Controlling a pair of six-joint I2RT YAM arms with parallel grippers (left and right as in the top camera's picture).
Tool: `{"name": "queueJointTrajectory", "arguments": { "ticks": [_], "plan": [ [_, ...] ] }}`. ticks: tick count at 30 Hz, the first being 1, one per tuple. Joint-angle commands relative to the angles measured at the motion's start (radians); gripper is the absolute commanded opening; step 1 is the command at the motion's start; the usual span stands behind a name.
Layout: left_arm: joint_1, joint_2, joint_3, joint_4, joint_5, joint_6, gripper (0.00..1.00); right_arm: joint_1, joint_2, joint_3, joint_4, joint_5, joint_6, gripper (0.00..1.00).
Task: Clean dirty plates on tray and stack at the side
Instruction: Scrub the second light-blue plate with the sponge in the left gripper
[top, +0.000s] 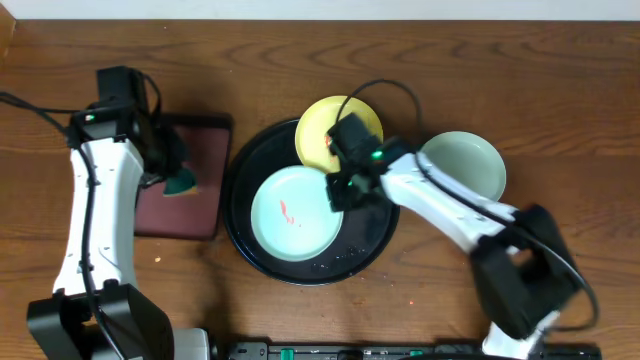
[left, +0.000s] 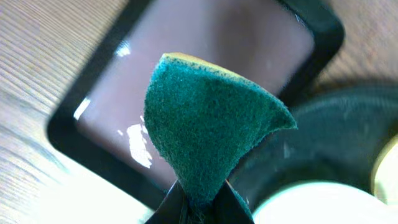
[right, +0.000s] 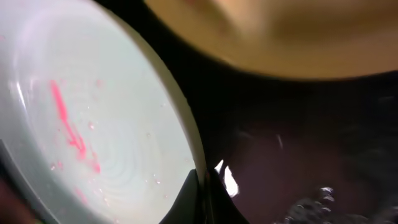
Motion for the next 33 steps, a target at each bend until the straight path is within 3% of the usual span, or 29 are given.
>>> {"name": "queueJointTrajectory", "arguments": {
  "ticks": [1,9,15,24,28,33],
  "plan": [
    [-0.080,-0.001,-0.021,-0.021,0.049,-0.018,0.07,0.019,0.085,0.079,-0.048,0.009,0.048,0.01],
    [-0.269,-0.001,-0.146,0.016,0.050,-0.147,0.07,0.020,0.154,0.138,-0.092,-0.003,0.047,0.01],
    [-0.387,0.000,-0.327,0.235,0.194,-0.182,0.07,0.017,0.154,0.138,-0.087,-0.006,0.042,0.01],
    [-0.490,0.010,-0.496,0.431,0.135,-0.219,0.07,0.017,0.154,0.138,-0.078,-0.014,0.039,0.01],
    [-0.517,0.022,-0.513,0.434,0.158,-0.186,0.07,0.017,0.154,0.138,-0.076,-0.029,0.024,0.01],
    [-0.548,0.022,-0.513,0.465,0.290,0.030,0.07,0.016,0.154,0.138,-0.076,-0.029,0.021,0.01]
  ]
}}
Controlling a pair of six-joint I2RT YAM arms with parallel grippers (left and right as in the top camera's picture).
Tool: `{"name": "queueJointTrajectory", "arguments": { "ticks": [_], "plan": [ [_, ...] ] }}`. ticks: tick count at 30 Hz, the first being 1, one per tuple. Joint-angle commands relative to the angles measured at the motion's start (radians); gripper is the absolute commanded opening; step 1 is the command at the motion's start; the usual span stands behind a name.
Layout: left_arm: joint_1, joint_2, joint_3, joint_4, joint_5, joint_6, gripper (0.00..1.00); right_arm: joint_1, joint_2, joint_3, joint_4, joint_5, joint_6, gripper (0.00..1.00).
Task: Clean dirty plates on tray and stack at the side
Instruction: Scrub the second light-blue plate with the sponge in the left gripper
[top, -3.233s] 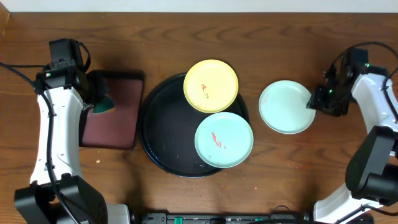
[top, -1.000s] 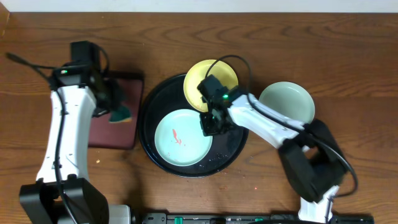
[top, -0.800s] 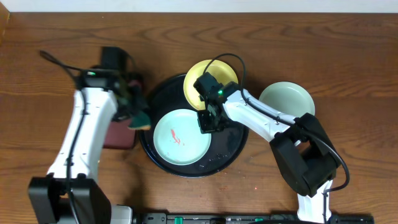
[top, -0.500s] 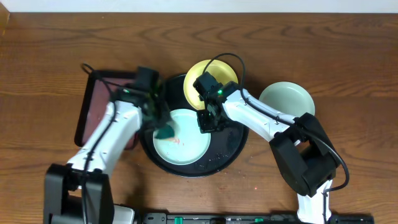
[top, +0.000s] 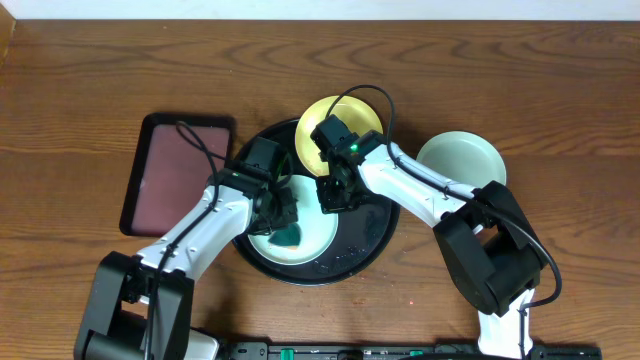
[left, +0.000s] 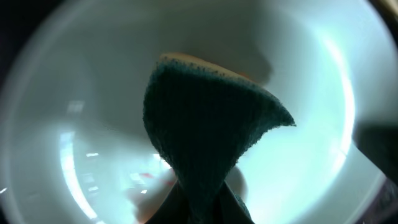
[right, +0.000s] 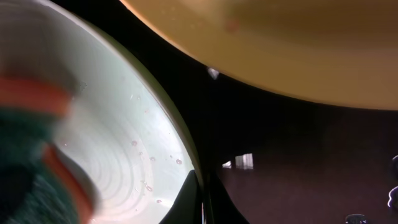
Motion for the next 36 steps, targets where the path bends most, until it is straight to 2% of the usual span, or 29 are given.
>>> {"name": "queueJointTrajectory", "arguments": {
  "ticks": [1,3,5,8,11,13,15,23,24,27,30,33,36],
  "plan": [
    [-0.024,0.010,-0.008,0.014,0.083,0.165,0.07,-0.002,0.012,0.021,0.004,-0.020,-0.005,0.01],
    [-0.023,0.010,-0.008,0.022,0.016,0.157,0.08,-0.002,0.012,0.021,0.003,-0.020,-0.013,0.01],
    [-0.021,0.010,-0.008,0.030,-0.119,0.108,0.07,-0.002,0.012,0.021,0.002,-0.022,-0.017,0.01],
    [-0.021,0.011,-0.008,0.021,-0.361,-0.032,0.07,-0.002,0.012,0.021,0.003,-0.027,-0.019,0.01],
    [-0.021,0.011,-0.008,-0.023,-0.508,-0.199,0.07,-0.002,0.012,0.021,0.003,-0.027,-0.019,0.01],
    [-0.021,0.011,-0.008,-0.034,-0.495,-0.222,0.08,-0.002,0.012,0.021,0.003,-0.027,-0.019,0.01],
    [-0.025,0.011,-0.008,-0.039,-0.403,-0.185,0.07,-0.002,0.012,0.021,0.003,-0.027,-0.019,0.01],
    [-0.025,0.011,-0.008,-0.028,0.163,0.200,0.07,-0.002,0.012,0.021,0.001,-0.027,-0.019,0.01],
    [-0.025,0.011,-0.008,-0.024,0.199,0.220,0.07,-0.002,0.012,0.021,0.002,-0.027,-0.020,0.01],
    [-0.024,0.011,-0.008,-0.005,0.175,0.219,0.07,-0.002,0.012,0.021,0.003,-0.027,-0.020,0.01],
    [-0.024,0.011,-0.008,0.021,0.055,0.185,0.08,-0.002,0.012,0.021,0.002,-0.027,-0.020,0.01],
    [-0.024,0.011,-0.008,0.023,-0.142,0.068,0.07,-0.002,0.012,0.021,0.001,-0.027,-0.019,0.01],
    [-0.024,0.011,-0.009,-0.010,-0.356,-0.112,0.08,-0.002,0.012,0.021,0.007,-0.027,-0.019,0.01]
  ]
}}
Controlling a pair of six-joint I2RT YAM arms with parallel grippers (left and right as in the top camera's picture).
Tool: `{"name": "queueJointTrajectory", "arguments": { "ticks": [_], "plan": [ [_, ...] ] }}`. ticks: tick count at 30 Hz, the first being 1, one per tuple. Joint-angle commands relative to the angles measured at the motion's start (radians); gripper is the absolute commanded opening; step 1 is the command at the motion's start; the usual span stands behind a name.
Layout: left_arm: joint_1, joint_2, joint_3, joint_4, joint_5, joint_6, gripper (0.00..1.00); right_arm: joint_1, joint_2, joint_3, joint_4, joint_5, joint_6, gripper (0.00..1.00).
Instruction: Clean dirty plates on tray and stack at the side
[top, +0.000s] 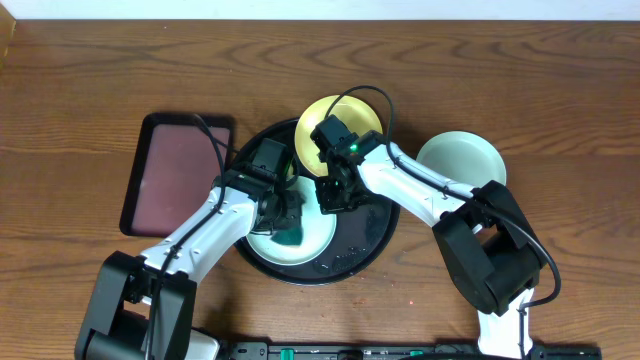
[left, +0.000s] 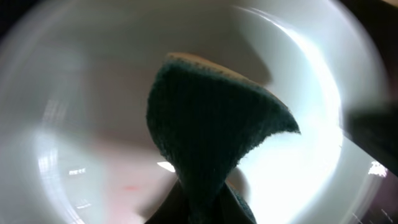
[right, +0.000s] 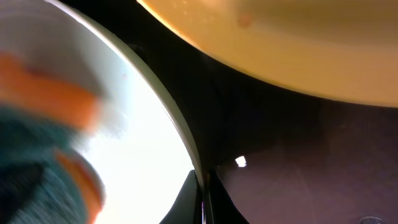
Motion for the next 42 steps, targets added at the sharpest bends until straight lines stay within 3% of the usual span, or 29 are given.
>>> {"name": "queueJointTrajectory", "arguments": {
  "ticks": [1,4,8,15,17,22,28,29,31,35,42],
  "plan": [
    [0.001,0.010,-0.008,-0.041,-0.346,-0.251,0.08,-0.002,0.009,0.020,0.004,-0.005,-0.012,0.01],
    [0.000,0.010,-0.009,-0.063,-0.391,-0.307,0.08,-0.002,0.009,0.020,0.003,-0.005,-0.012,0.01],
    [0.000,0.010,-0.009,-0.105,-0.254,-0.286,0.08,-0.002,0.009,0.020,0.003,-0.005,-0.012,0.01],
    [0.000,0.010,-0.010,-0.074,0.241,0.037,0.08,-0.002,0.009,0.020,0.004,-0.005,-0.012,0.01],
    [0.000,0.010,-0.010,-0.057,0.318,0.090,0.07,-0.002,0.009,0.020,0.005,-0.005,-0.012,0.01],
    [0.004,0.010,-0.010,0.001,0.160,0.042,0.08,-0.002,0.009,0.020,0.002,-0.005,-0.013,0.01],
    [0.055,0.011,-0.010,0.024,-0.397,-0.252,0.07,-0.003,0.009,0.020,-0.008,-0.006,-0.016,0.01],
    [0.064,0.011,-0.009,0.029,-0.435,-0.265,0.07,-0.003,0.009,0.020,-0.008,-0.006,-0.016,0.01],
    [0.084,0.010,-0.002,0.042,-0.455,-0.265,0.07,-0.003,0.009,0.020,-0.008,-0.009,-0.016,0.01],
    [0.113,-0.008,0.100,-0.002,-0.331,-0.226,0.08,-0.005,0.009,0.020,-0.008,-0.011,-0.016,0.01],
    [0.123,-0.102,0.366,-0.238,-0.258,-0.113,0.07,-0.018,0.008,0.020,-0.013,-0.032,-0.024,0.01]
  ]
}}
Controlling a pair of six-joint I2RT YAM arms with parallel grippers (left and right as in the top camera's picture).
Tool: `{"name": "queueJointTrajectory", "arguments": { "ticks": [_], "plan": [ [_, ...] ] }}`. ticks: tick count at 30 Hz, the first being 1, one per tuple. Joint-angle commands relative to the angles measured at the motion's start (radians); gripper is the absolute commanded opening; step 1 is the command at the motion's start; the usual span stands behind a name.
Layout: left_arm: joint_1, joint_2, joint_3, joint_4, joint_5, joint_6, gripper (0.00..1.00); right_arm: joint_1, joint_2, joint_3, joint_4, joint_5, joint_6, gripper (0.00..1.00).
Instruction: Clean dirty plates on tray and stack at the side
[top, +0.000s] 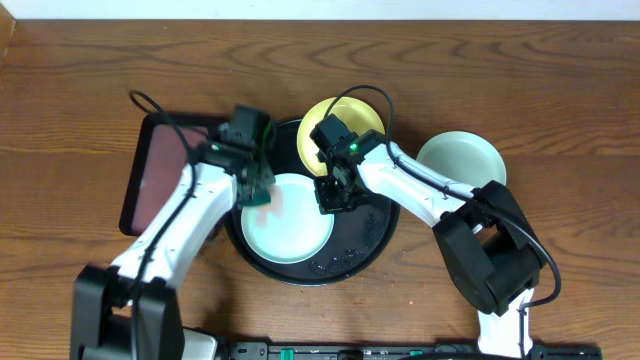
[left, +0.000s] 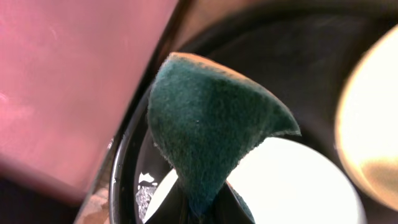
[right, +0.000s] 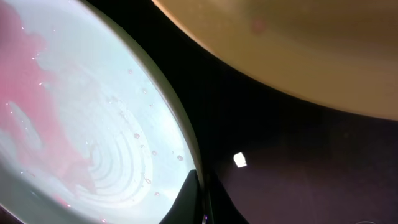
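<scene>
A pale green plate lies in the round black tray; a pink smear covers part of the plate's inside. My right gripper is shut on the plate's right rim. A yellow plate leans on the tray's back edge. My left gripper is shut on a folded dark green sponge, held above the tray's left rim and off the plate. Another pale green plate sits on the table to the right.
A maroon rectangular tray with a black border lies left of the round tray, close under my left arm. Water drops dot the black tray's front. The wooden table extends on all sides.
My left gripper, still holding the sponge, has moved from inside the pale plate to above the tray's left rim, beside the maroon tray. My right gripper stays clamped on the plate's rim.
First the sponge hung over the maroon tray while my right gripper held the pale plate, which had a red streak. At the two following moments the sponge was down in that plate. Now the sponge is off it and the streak shows as a faint pink smear.
</scene>
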Motion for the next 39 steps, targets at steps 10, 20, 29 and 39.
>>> {"name": "queueJointTrajectory", "arguments": {
  "ticks": [10,20,29,39],
  "plan": [
    [0.237,-0.138,0.176,-0.225,-0.063,0.137,0.07,-0.002,-0.115,0.029,-0.056,0.155,-0.116,0.01],
    [0.420,-0.013,0.171,-0.232,-0.055,0.141,0.08,0.122,-0.407,0.028,-0.103,0.729,-0.150,0.01],
    [0.421,0.093,0.171,-0.231,-0.029,0.140,0.08,0.348,-0.493,0.028,-0.097,1.298,-0.199,0.01],
    [0.421,0.095,0.171,-0.231,-0.029,0.141,0.08,0.483,-0.493,0.028,-0.051,1.653,-0.199,0.01]
  ]
}}
